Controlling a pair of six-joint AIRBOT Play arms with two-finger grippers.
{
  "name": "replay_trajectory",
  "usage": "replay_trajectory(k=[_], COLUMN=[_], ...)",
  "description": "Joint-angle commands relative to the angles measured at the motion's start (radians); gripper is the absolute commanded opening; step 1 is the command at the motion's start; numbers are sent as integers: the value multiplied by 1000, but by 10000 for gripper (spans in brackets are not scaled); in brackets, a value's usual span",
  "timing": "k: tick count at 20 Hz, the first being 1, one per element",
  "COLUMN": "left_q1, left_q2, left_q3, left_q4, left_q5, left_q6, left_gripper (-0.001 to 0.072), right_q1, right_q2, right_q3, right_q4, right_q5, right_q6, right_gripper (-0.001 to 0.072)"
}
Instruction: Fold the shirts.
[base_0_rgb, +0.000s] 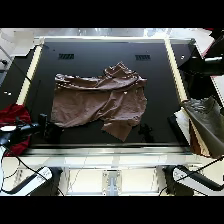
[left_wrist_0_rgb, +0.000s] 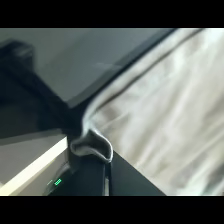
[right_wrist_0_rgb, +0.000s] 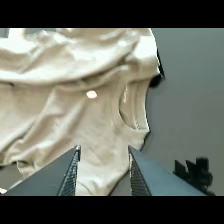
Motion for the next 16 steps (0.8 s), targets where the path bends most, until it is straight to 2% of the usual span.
replay_trajectory(k=[1, 4, 5, 6, 8, 9, 10, 12, 14, 16], left_q1=[0, 0, 0, 0, 0, 0, 0, 0, 0, 0], left_q2=[-10, -10, -10, -10, -10, -10, -10, -10, -10, -10], left_q3=[0, 0, 0, 0, 0, 0, 0, 0, 0, 0], left_q4=[-146, -148, -148, -148, -149, -149, -149, -149, -150, -150], left_q5=[14, 9, 2, -9, -32, -38, -40, -40, -43, -43], left_q6=[127, 128, 146, 167, 183, 183, 183, 183, 183, 183], left_gripper=[13, 13, 13, 13, 13, 13, 13, 13, 13, 13], right_q1=[1, -8, -16, -20, -18, -18, -18, -17, -17, -8], right_q2=[26, 66, 97, 144, 250, 292, 323, 334, 328, 325], right_q3=[0, -141, -260, -422, -774, -937, -1097, -1316, -1400, -1394], right_q4=[-17, -147, -139, -93, 119, 269, 440, 674, 724, 734], right_q5=[-69, -42, -79, -186, -498, -623, -708, -701, -637, -618], right_q6=[-45, -31, -26, -11, 28, 38, 44, 43, -20, -80], right_gripper=[349, 349, 349, 350, 360, 430, 463, 462, 463, 463])
